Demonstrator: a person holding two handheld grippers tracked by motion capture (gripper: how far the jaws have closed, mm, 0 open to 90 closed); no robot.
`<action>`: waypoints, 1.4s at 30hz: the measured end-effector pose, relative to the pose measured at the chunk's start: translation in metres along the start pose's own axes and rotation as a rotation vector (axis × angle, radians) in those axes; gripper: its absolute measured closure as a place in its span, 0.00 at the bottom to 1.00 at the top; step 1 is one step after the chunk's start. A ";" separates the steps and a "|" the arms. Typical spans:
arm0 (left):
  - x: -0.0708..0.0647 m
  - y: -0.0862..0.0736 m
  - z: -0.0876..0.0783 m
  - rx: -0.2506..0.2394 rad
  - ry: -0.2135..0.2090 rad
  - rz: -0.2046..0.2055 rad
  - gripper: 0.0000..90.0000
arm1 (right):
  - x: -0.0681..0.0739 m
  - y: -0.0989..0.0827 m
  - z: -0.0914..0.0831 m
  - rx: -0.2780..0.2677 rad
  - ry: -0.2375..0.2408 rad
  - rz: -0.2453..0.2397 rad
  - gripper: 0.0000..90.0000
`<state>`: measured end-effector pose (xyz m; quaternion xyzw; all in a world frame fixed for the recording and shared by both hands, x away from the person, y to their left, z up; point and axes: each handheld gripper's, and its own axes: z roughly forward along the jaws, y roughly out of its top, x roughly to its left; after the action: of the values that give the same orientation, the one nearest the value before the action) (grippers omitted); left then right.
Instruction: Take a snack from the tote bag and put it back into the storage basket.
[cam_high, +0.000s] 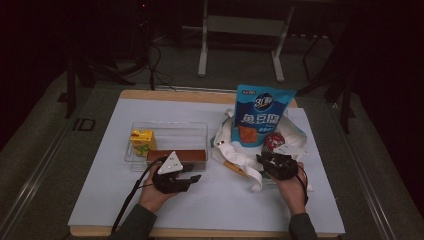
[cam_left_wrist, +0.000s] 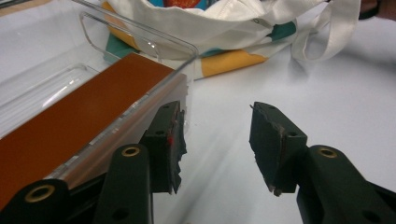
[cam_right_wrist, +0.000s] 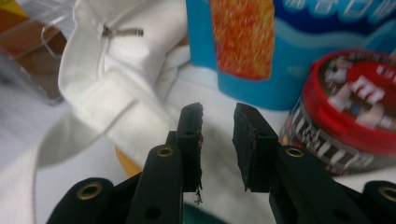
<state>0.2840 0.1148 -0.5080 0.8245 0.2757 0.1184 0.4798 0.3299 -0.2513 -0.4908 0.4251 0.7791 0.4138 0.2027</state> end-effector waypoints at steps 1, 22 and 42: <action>-0.001 -0.001 0.001 0.000 -0.001 0.003 0.58 | 0.000 0.003 0.000 0.000 -0.002 0.001 0.80; -0.001 -0.018 0.026 0.093 -0.005 0.018 0.55 | -0.025 0.055 0.005 0.016 -0.092 0.039 0.62; -0.003 -0.019 0.030 0.114 -0.005 0.034 0.56 | -0.053 0.079 0.001 -0.001 -0.200 0.097 0.44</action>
<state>0.2892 0.0984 -0.5396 0.8552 0.2669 0.1086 0.4309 0.3991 -0.2709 -0.4286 0.5015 0.7332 0.3789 0.2594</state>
